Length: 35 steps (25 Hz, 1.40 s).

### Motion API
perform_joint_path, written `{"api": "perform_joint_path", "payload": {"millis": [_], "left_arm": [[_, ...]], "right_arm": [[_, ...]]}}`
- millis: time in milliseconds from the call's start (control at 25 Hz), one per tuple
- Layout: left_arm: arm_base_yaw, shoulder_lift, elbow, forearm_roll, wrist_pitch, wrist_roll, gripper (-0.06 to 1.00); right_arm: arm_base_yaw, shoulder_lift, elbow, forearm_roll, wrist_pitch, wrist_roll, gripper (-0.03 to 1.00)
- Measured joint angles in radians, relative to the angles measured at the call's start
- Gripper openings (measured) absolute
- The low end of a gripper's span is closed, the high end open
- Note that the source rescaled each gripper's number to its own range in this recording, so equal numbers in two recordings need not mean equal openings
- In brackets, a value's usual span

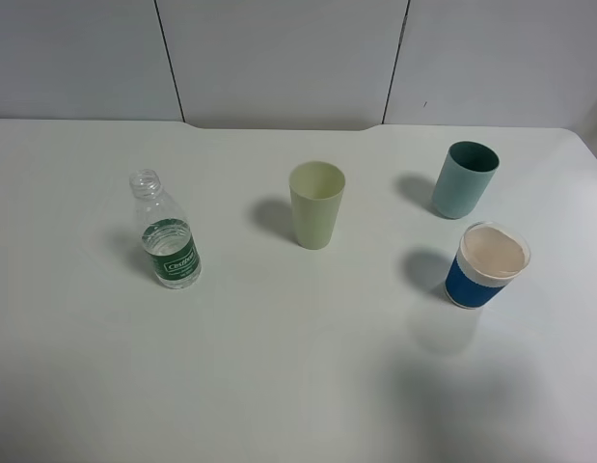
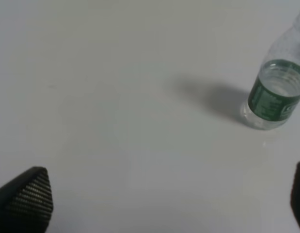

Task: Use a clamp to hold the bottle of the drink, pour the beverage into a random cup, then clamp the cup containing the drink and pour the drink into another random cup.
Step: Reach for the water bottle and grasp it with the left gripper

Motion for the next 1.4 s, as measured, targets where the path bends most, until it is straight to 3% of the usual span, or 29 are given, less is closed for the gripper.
{"api": "perform_joint_path", "payload": {"millis": [720, 1280, 1400], "left_arm": [[0.000, 0.017, 0.000, 0.000, 0.000, 0.000, 1.00], [0.000, 0.411, -0.062, -0.031, -0.122, 0.110, 1.00], [0.000, 0.563, -0.062, -0.084, -0.184, 0.180, 1.00]], "right_arm": [[0.000, 0.000, 0.000, 0.000, 0.000, 0.000, 1.00], [0.000, 0.000, 0.000, 0.000, 0.000, 0.000, 1.00], [0.000, 0.000, 0.000, 0.000, 0.000, 0.000, 1.00]]}}
